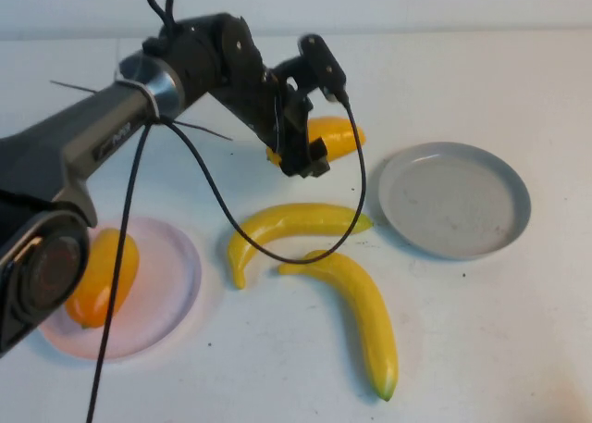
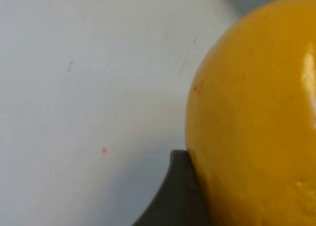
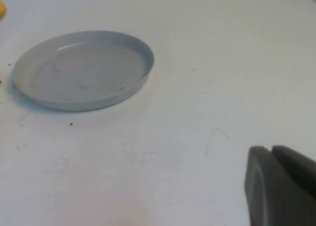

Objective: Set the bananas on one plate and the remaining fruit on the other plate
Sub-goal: Put one type of fruit in the left plate

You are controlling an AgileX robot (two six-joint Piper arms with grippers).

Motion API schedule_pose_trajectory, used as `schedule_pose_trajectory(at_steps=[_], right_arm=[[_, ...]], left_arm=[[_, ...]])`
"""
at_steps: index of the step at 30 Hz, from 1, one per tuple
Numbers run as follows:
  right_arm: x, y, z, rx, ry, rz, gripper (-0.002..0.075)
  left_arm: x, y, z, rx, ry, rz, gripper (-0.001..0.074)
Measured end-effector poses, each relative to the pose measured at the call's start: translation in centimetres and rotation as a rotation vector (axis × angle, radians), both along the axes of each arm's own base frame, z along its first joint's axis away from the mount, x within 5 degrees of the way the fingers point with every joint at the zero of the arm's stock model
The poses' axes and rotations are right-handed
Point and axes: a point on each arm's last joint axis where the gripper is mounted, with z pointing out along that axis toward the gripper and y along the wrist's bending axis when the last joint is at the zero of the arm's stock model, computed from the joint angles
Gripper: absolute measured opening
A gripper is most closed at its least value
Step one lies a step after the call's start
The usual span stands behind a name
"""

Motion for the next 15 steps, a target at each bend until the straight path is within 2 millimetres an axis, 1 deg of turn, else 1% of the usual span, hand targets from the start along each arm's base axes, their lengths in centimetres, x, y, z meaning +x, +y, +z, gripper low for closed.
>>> schedule_pose_trajectory(at_steps=[4, 6, 8, 9, 11, 15], right_arm=[[0.0, 0.0, 0.0, 0.0, 0.0, 0.0, -0.0015], [0.0, 0.0, 0.0, 0.0, 0.0, 0.0, -0.0016], [0.0, 0.0, 0.0, 0.0, 0.0, 0.0, -0.0016], [0.0, 0.0, 0.0, 0.0, 0.0, 0.0, -0.0016], [0.0, 0.0, 0.0, 0.0, 0.0, 0.0, -0.0016], [0.0, 0.0, 0.0, 0.0, 0.0, 0.0, -0.0015]], left_arm=[[-1.4, 1.8, 4.7, -0.006, 0.055, 0.249, 0.0536], [-2.6, 3.0, 6.9, -0.007, 0.075, 0.374, 0.0536], [-4.2, 4.4, 8.3, -0.003, 0.101, 0.506, 0.0536], [-5.1, 5.1, 8.6, 0.003, 0.115, 0.563, 0.0536], [-7.0, 6.5, 8.3, 0.029, 0.151, 0.652, 0.0536], [-11.4, 8.9, 7.2, 0.08, 0.235, 0.744, 0.0536]])
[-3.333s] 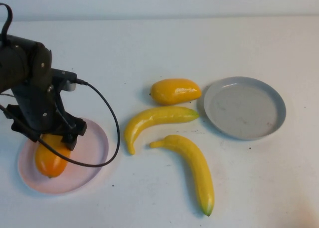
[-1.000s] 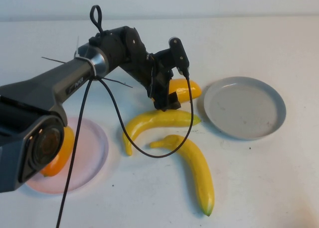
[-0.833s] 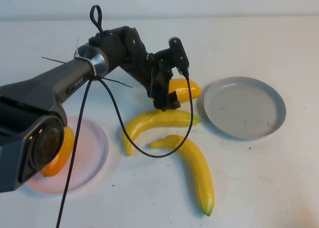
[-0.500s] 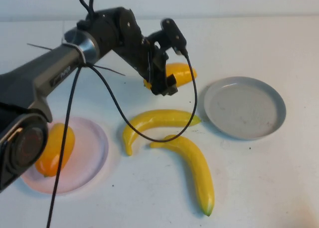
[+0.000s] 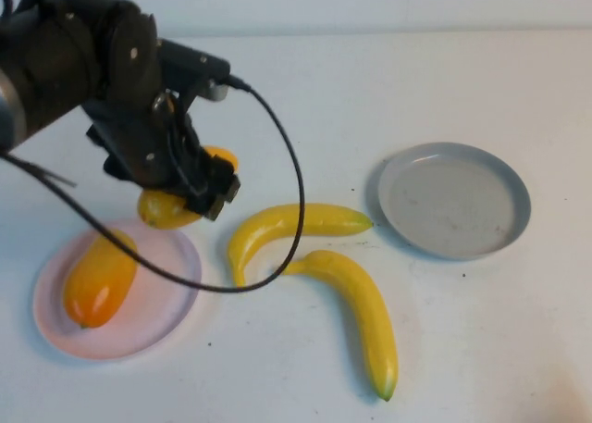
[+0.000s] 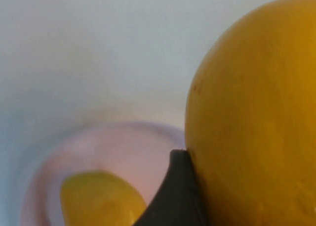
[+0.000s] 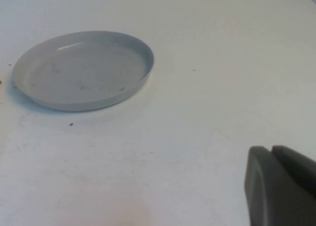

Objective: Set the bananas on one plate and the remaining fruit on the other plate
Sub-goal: Put one type of fruit in the left plate

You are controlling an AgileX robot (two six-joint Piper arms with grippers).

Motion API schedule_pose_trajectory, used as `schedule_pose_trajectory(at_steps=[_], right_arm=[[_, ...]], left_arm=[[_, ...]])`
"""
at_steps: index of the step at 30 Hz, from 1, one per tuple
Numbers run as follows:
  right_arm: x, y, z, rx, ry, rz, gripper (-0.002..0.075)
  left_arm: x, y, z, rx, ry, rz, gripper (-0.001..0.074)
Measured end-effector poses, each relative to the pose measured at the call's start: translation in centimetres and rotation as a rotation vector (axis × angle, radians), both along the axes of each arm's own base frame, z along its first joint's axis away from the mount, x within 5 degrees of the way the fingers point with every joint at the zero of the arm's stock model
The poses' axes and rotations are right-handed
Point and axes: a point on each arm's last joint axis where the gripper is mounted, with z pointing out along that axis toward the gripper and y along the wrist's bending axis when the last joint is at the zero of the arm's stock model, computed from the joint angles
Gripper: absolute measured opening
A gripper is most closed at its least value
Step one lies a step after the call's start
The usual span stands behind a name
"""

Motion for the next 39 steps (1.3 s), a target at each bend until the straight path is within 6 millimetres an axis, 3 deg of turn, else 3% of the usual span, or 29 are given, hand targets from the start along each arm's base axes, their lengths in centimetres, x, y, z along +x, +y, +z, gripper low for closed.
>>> schedule_pose_trajectory(at_steps=[4, 7, 24, 33, 39], right_arm=[[0.0, 0.0, 0.0, 0.0, 0.0, 0.0, -0.0016], [0.0, 0.0, 0.0, 0.0, 0.0, 0.0, -0.0016], [0.0, 0.0, 0.0, 0.0, 0.0, 0.0, -0.0016], [0.0, 0.0, 0.0, 0.0, 0.0, 0.0, -0.0016], [0.0, 0.0, 0.0, 0.0, 0.0, 0.0, -0.0015]], left_arm=[[-3.4, 1.7, -1.5, 0.008, 0.085, 0.099, 0.0536], [-4.4, 2.5, -3.0, 0.022, 0.132, 0.142, 0.0536], [-3.3, 2.6, -8.1, 0.063, 0.174, 0.163, 0.0537], [-3.2, 2.6, -8.1, 0.053, 0.167, 0.18, 0.0663], [-4.4, 3.1, -5.1, 0.011, 0.11, 0.206, 0.0655]])
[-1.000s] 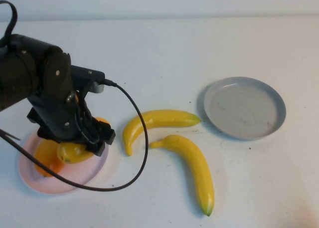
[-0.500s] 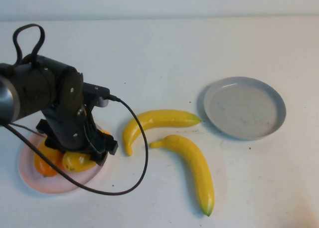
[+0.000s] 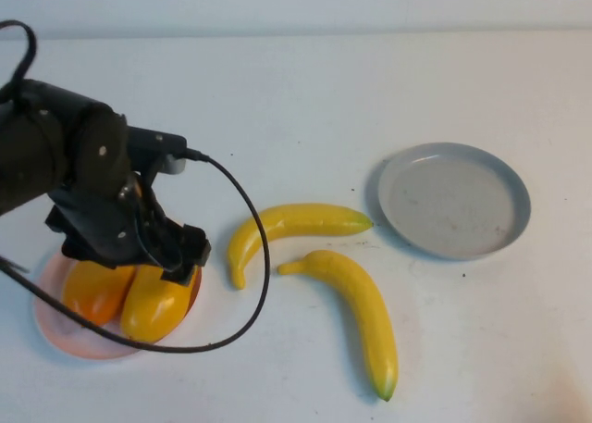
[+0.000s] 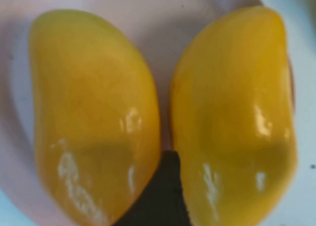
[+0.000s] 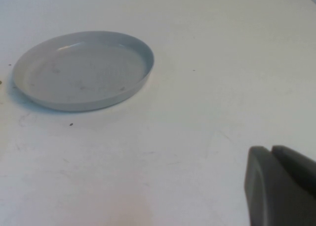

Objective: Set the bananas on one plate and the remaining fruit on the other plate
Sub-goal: Put one type of fruit in the left plate, then put another type of fruit in the right plate

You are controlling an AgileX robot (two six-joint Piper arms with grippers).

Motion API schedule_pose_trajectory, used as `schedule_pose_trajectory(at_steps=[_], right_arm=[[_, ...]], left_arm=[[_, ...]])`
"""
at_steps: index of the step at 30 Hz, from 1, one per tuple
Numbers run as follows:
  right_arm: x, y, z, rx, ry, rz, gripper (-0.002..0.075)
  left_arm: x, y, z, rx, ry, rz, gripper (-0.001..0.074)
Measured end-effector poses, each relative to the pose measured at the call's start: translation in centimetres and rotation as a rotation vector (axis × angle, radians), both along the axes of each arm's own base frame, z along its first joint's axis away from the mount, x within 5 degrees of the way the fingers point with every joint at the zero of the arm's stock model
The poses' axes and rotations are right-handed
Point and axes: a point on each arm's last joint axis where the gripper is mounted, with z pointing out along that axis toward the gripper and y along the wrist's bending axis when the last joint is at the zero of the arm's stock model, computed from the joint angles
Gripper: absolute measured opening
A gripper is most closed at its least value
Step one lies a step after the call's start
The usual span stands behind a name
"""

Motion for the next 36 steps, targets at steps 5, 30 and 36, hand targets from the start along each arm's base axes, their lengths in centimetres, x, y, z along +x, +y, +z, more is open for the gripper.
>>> schedule_pose_trajectory(at_steps=[5, 30, 36], right_arm=[[0.0, 0.0, 0.0, 0.0, 0.0, 0.0, -0.0016], [0.0, 0.0, 0.0, 0.0, 0.0, 0.0, -0.0016], [0.0, 0.0, 0.0, 0.0, 0.0, 0.0, -0.0016]], left_arm=[[-3.2, 1.5, 4.2, -0.077, -0.155, 0.001, 0.0433], [-16.9, 8.1, 4.5, -0.348, -0.691, 0.013, 0.0003], [-17.1, 8.5, 5.6, -0.322, -0.859, -0.052, 0.0003]])
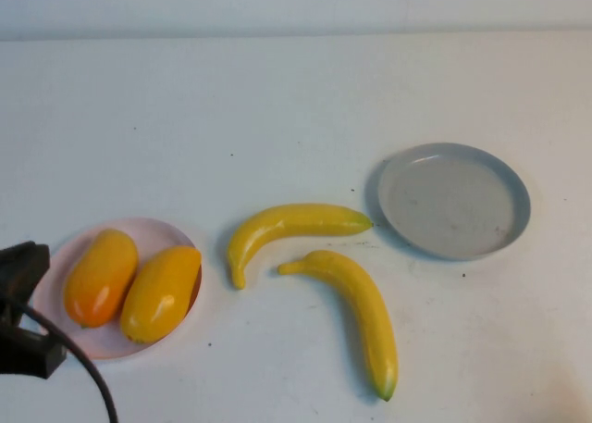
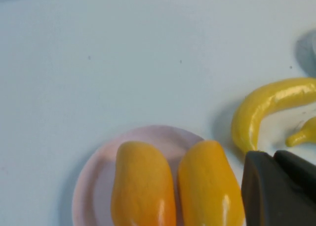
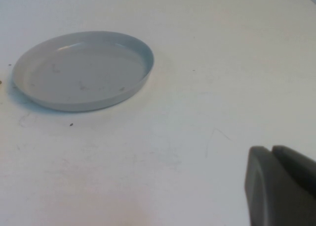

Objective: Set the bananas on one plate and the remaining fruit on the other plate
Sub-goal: Put another type of fruit in the right plate

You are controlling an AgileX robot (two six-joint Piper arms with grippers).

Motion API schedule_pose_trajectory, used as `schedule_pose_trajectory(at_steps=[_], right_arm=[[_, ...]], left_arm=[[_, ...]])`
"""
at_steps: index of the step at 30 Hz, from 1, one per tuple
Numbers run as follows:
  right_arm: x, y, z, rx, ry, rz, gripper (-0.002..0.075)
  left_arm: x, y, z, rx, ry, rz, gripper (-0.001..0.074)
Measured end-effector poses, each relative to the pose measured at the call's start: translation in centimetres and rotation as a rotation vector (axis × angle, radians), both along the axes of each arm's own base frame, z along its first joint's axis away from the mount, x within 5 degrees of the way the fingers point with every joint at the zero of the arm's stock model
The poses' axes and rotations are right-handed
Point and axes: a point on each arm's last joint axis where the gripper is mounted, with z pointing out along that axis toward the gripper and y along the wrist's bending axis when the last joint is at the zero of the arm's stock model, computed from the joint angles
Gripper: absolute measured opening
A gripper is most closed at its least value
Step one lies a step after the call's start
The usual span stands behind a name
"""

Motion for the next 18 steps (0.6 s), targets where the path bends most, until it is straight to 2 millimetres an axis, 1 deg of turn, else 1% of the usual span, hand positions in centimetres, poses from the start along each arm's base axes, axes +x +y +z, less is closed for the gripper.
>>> schedule_pose_trajectory(at_steps=[2, 5, 11, 14, 18], right_arm=[[0.0, 0.0, 0.0, 0.0, 0.0, 0.0, -0.0016], [0.0, 0.0, 0.0, 0.0, 0.0, 0.0, -0.0016], [0.0, 0.0, 0.0, 0.0, 0.0, 0.0, -0.0015], [0.0, 0.0, 0.0, 0.0, 0.0, 0.0, -0.0015], [0.0, 0.0, 0.0, 0.0, 0.0, 0.0, -0.0016]], left_arm=[[-0.6, 0.4, 0.2, -0.026, -0.078, -0.002, 0.0003], [-1.8, 1.6, -0.7, -0.083, -0.189, 0.057, 0.0003], [-4.2, 3.9, -4.6, -0.112, -0.38, 0.26, 0.0002], [-5.1, 4.4, -6.2, -0.113, -0.451, 0.317, 0.0002], [-5.8, 4.4, -7.8, -0.117, -0.505, 0.329, 0.0002]])
